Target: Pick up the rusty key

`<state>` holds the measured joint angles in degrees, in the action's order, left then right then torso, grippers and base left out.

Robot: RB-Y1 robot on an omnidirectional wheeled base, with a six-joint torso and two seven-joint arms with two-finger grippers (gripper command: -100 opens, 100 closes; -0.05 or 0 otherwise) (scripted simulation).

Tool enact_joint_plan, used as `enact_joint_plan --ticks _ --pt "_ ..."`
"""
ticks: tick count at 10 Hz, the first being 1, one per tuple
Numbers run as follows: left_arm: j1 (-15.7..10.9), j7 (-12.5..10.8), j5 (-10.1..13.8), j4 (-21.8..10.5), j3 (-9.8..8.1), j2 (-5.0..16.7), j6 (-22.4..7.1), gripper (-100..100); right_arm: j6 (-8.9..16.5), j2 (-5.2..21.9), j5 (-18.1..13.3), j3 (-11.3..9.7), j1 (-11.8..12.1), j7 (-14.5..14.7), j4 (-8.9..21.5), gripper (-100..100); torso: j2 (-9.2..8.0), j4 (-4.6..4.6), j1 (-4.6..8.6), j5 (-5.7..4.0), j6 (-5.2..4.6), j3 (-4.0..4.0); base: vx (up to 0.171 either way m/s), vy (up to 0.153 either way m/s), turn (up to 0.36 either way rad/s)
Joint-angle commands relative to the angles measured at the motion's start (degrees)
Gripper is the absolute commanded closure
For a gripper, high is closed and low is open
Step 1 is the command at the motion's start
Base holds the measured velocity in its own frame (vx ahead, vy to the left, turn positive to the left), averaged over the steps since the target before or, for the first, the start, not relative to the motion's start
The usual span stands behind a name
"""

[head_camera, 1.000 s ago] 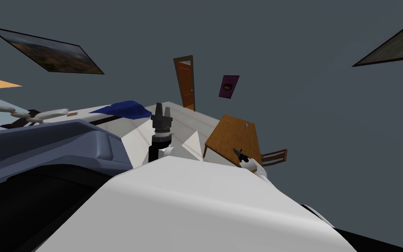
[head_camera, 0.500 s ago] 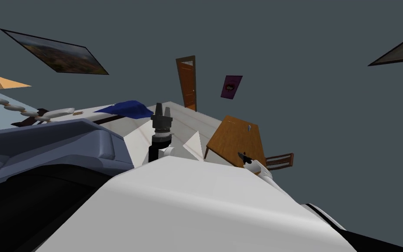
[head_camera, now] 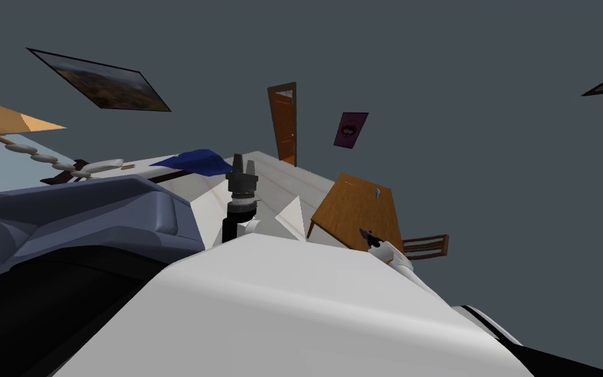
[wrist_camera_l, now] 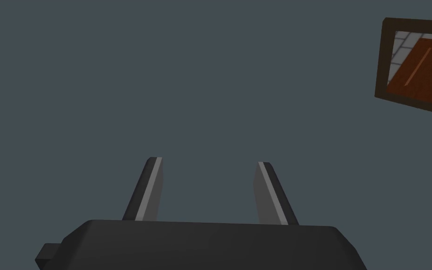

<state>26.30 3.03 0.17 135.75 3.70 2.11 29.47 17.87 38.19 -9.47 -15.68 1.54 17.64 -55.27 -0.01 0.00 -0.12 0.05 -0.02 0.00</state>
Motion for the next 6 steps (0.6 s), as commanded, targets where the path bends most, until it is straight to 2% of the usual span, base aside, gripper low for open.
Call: enact_joint_plan --ticks 1,2,3,4,5,6 --pt "0.00 0.00 0.00 0.00 0.00 0.00 0.00 0 -1.79 -0.37 -2.86 0.78 -0.15 -2.82 2.63 -100 0.00 0.00 0.00 0.00 0.00 0.00 0.009 0.029 0.063" --pt "0.00 0.00 0.00 0.00 0.00 0.00 0.00 0 -4.16 -0.22 -4.78 1.89 -0.28 -4.48 4.91 -100 0.00 -0.01 0.00 -0.01 -0.02 0.00 0.009 0.046 0.130" --pt "0.00 0.00 0.00 0.00 0.00 0.00 0.00 0 -4.30 -0.22 -6.58 1.89 -0.28 -6.15 5.57 -100 -0.01 0.00 -0.05 0.01 -0.01 0.00 0.010 0.032 0.055" --pt "0.00 0.00 0.00 0.00 0.00 0.00 0.00 0 -6.42 -0.06 -8.23 2.99 -0.41 -7.80 7.15 -100 -0.01 0.00 -0.01 0.00 -0.02 0.00 0.010 0.031 0.105" --pt "0.00 0.00 0.00 0.00 0.00 0.00 0.00 0 -6.81 -0.06 -10.25 2.99 -0.41 -9.43 8.85 -100 0.01 0.00 -0.01 0.00 0.01 0.01 0.011 0.024 0.072" --pt "0.00 0.00 0.00 0.00 0.00 0.00 0.00 0 -9.32 0.10 -12.55 4.10 -0.54 -11.08 11.95 -100 -0.01 -0.01 0.02 -0.01 -0.03 0.00 0.015 0.028 0.104"
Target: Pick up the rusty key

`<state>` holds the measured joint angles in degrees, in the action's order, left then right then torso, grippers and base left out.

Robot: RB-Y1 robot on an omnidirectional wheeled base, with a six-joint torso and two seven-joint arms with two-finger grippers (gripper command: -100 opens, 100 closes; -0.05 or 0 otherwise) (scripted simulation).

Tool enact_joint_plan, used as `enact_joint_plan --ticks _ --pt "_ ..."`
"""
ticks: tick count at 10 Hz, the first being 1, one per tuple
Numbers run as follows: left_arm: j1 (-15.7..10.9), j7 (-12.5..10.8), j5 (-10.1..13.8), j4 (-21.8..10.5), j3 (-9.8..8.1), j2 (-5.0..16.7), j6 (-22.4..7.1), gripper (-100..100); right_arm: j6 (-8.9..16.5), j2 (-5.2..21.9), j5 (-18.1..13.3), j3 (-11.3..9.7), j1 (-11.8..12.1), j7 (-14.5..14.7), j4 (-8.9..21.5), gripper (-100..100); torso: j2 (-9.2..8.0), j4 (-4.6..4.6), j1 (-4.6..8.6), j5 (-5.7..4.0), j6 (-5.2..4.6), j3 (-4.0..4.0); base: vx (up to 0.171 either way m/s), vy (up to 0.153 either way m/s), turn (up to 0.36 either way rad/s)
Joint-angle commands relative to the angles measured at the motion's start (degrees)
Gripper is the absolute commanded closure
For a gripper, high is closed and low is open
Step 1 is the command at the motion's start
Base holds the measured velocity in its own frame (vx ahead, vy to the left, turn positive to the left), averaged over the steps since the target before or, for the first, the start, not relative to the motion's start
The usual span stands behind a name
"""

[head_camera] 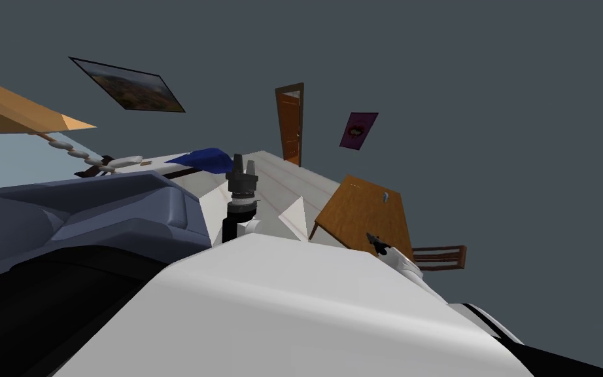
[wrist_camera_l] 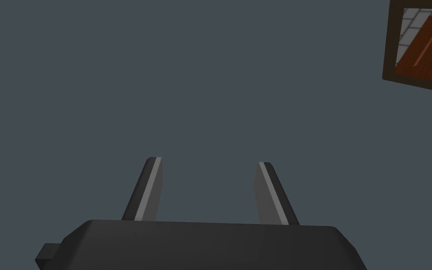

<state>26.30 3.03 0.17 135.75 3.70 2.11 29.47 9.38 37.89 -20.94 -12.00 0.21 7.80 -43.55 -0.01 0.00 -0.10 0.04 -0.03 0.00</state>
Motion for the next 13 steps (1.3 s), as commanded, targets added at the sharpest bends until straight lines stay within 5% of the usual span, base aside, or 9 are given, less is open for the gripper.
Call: enact_joint_plan --ticks 1,13 --pt "0.00 0.00 0.00 0.00 0.00 0.00 0.00 0 -0.82 0.39 -2.32 0.42 0.79 -2.86 0.23 -100 0.00 0.00 0.00 0.00 0.00 0.00 0.012 0.026 0.072" --pt "0.00 0.00 0.00 0.00 0.00 0.00 0.00 0 -13.36 1.18 -19.95 5.94 0.14 -20.80 15.65 -100 -0.02 0.01 -0.01 0.00 0.01 -0.01 0.009 0.025 0.076"
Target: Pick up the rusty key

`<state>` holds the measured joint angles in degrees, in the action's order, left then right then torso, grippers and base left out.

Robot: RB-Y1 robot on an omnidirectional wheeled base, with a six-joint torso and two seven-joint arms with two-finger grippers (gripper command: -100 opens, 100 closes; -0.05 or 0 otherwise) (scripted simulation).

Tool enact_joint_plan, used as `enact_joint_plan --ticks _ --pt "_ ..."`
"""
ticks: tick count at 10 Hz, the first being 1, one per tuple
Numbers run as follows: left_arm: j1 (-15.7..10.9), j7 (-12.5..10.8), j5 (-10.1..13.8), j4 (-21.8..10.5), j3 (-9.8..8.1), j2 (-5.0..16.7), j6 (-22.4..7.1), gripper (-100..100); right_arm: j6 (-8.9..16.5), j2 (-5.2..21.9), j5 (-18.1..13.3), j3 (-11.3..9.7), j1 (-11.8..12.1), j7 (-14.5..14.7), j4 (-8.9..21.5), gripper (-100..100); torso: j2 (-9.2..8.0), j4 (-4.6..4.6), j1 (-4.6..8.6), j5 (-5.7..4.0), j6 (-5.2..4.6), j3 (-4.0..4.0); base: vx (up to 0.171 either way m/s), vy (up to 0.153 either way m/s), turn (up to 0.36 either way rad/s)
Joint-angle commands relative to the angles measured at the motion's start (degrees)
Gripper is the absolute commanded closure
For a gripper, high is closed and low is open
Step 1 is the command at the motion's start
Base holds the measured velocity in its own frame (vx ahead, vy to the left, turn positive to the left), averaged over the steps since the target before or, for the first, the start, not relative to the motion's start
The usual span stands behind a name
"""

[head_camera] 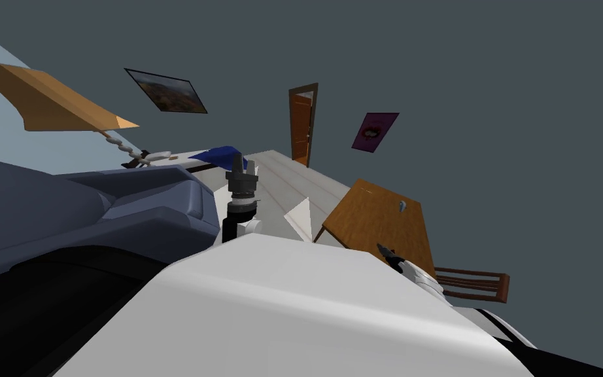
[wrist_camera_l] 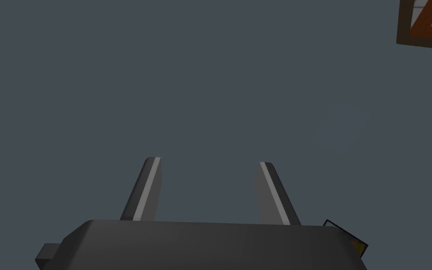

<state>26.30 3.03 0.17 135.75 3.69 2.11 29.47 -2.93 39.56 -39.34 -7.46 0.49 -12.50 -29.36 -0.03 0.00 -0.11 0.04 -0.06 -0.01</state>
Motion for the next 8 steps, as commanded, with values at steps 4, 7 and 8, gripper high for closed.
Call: enact_joint_plan --ticks 4,7,8 --pt "0.00 0.00 0.00 0.00 0.00 0.00 0.00 0 -0.24 -0.09 -0.83 0.01 0.30 -1.27 0.26 100 -0.04 0.01 0.09 -0.02 0.00 -0.02 0.001 0.003 -0.005" --pt "0.00 0.00 0.00 0.00 0.00 0.00 0.00 0 -0.20 -0.02 -0.93 -0.06 0.33 -1.11 0.27 100 -0.06 0.05 0.15 -0.09 -0.04 -0.06 0.000 0.000 0.006" --pt "0.00 0.00 0.00 0.00 0.00 0.00 0.00 0 -0.22 -0.02 -0.92 -0.05 0.31 -1.13 0.26 0 -0.06 0.04 0.15 -0.09 -0.04 -0.05 0.000 0.000 0.000"
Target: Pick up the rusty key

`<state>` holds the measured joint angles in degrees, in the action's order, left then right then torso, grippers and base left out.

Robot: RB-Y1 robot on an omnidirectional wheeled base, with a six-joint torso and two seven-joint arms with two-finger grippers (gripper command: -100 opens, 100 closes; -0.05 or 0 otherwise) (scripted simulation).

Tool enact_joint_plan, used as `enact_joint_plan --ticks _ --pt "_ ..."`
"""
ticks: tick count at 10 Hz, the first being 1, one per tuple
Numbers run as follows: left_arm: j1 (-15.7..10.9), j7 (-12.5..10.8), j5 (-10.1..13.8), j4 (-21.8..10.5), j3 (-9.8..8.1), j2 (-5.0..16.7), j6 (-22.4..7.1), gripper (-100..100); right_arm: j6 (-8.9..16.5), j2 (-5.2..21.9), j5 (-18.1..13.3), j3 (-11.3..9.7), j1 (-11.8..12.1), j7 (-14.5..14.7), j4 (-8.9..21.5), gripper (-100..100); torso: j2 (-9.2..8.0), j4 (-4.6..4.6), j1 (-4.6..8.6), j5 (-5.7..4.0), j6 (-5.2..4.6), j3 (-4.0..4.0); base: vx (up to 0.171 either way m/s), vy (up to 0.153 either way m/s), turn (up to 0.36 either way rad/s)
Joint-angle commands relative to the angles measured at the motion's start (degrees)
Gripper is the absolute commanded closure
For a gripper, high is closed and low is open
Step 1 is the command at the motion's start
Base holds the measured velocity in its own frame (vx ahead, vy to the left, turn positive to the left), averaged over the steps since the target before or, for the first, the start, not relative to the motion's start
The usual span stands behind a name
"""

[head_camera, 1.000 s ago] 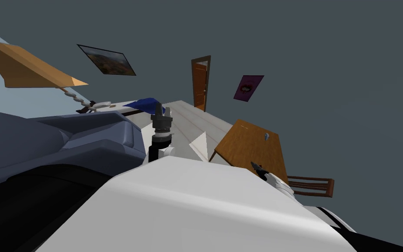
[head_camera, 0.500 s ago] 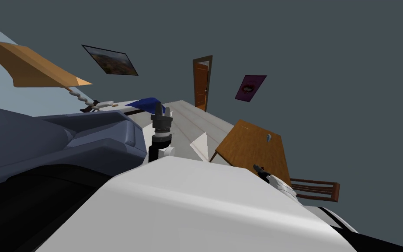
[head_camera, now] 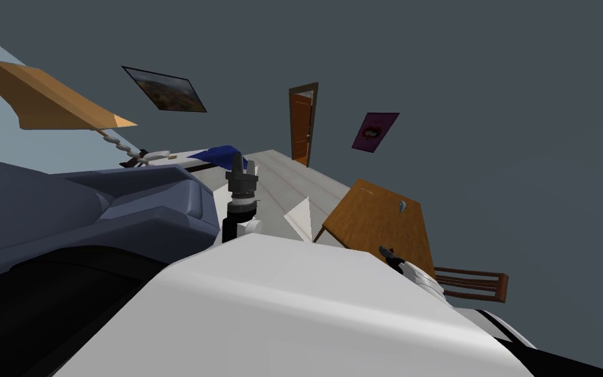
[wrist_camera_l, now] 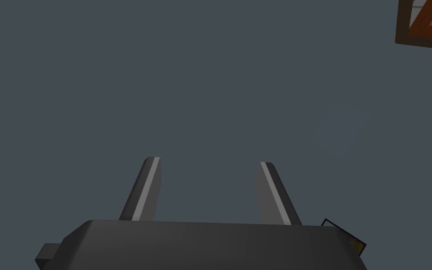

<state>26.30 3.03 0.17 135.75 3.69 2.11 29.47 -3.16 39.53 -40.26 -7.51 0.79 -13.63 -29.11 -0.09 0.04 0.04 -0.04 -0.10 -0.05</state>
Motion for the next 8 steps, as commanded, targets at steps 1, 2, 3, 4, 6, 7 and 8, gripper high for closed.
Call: enact_joint_plan --ticks 1,2,3,4,6,7,8 --pt "0.00 0.00 0.00 0.00 0.00 0.00 0.00 0 1.68 -0.62 2.83 0.34 -0.32 2.86 -1.77 100 0.00 0.00 0.00 0.00 0.00 0.00 -0.007 -0.022 -0.127" --pt "0.00 0.00 0.00 0.00 0.00 0.00 0.00 0 1.68 -0.62 2.83 0.34 -0.32 4.11 -1.77 100 -0.01 0.00 0.06 0.01 -0.03 -0.01 -0.009 -0.027 -0.072" --pt "0.00 0.00 0.00 0.00 0.00 0.00 0.00 0 1.68 -0.62 2.83 0.34 -0.32 4.11 -1.77 100 -0.03 0.00 0.08 0.02 -0.03 -0.01 -0.007 -0.017 0.004" --pt "0.00 0.00 0.00 0.00 0.00 0.00 0.00 0 3.87 -0.78 5.31 -0.77 -0.19 7.52 -3.83 100 -0.02 -0.01 0.04 0.02 -0.01 0.00 -0.015 -0.030 -0.134" --pt "0.00 0.00 0.00 0.00 0.00 0.00 0.00 0 4.19 -0.78 6.37 -0.77 -0.19 7.59 -4.88 100 -0.04 -0.03 0.05 0.05 -0.05 0.00 -0.010 -0.019 -0.024" --pt "0.00 0.00 0.00 0.00 0.00 0.00 0.00 0 6.70 -0.93 9.14 -1.87 -0.06 10.31 -7.54 100 0.01 -0.03 -0.01 0.06 0.01 0.02 -0.005 -0.029 -0.123" --pt "0.00 0.00 0.00 0.00 0.00 0.00 0.00 0 6.70 -0.93 9.41 -1.87 -0.06 11.07 -7.58 100 0.02 -0.05 0.02 0.07 -0.06 0.04 -0.005 -0.021 -0.064"
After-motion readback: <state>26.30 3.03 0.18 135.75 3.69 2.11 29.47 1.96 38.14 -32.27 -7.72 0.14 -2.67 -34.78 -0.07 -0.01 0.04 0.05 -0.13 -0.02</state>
